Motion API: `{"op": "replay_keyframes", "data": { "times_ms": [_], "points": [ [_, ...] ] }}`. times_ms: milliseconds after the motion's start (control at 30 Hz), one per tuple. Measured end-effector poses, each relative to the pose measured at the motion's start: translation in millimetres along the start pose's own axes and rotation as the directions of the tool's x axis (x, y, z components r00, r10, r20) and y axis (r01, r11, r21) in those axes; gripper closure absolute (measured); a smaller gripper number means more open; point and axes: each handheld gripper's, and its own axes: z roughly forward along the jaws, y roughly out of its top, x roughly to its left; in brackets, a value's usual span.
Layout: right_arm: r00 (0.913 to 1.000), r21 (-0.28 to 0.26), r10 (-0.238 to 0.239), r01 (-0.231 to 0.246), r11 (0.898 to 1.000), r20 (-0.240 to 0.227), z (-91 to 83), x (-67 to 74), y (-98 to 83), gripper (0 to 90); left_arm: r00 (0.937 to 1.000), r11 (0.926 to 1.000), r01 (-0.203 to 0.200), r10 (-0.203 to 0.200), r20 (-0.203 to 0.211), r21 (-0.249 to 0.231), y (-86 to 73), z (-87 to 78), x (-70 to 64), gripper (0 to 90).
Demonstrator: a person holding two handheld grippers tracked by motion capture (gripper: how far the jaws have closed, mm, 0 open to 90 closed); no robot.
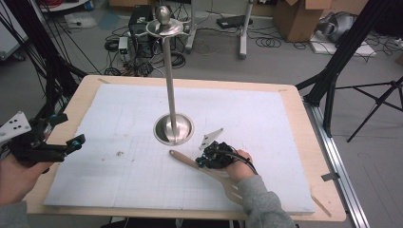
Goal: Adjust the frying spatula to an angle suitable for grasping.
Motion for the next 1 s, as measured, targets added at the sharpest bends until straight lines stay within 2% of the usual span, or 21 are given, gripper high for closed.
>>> {"op": "replay_keyframes", "data": {
  "times_ms": [367,867,933,1000],
  "points": [
    [0.9982,0.000,-0.058,0.058,0.998,-0.016,2.0,3.8,2.8,90.0,1.0000,1.0000,0.002,-0.002,0.001,0.002,-0.6,0.0,0.4,3.1],
    [0.9947,-0.005,-0.094,0.094,0.996,-0.042,3.2,5.6,3.8,90.0,1.0000,1.0000,0.003,-0.003,0.000,0.004,-1.6,-0.2,0.8,3.1],
    [0.9945,-0.005,-0.095,0.095,0.995,-0.043,3.2,5.6,3.8,90.0,1.0000,1.0000,0.005,-0.005,0.000,0.004,-1.6,-0.3,0.7,3.1],
    [0.9925,-0.005,-0.118,0.118,0.993,-0.030,3.5,6.0,4.4,90.0,1.0000,1.0000,0.006,-0.006,0.001,0.002,-1.4,-0.3,0.7,3.1]
  ]
}}
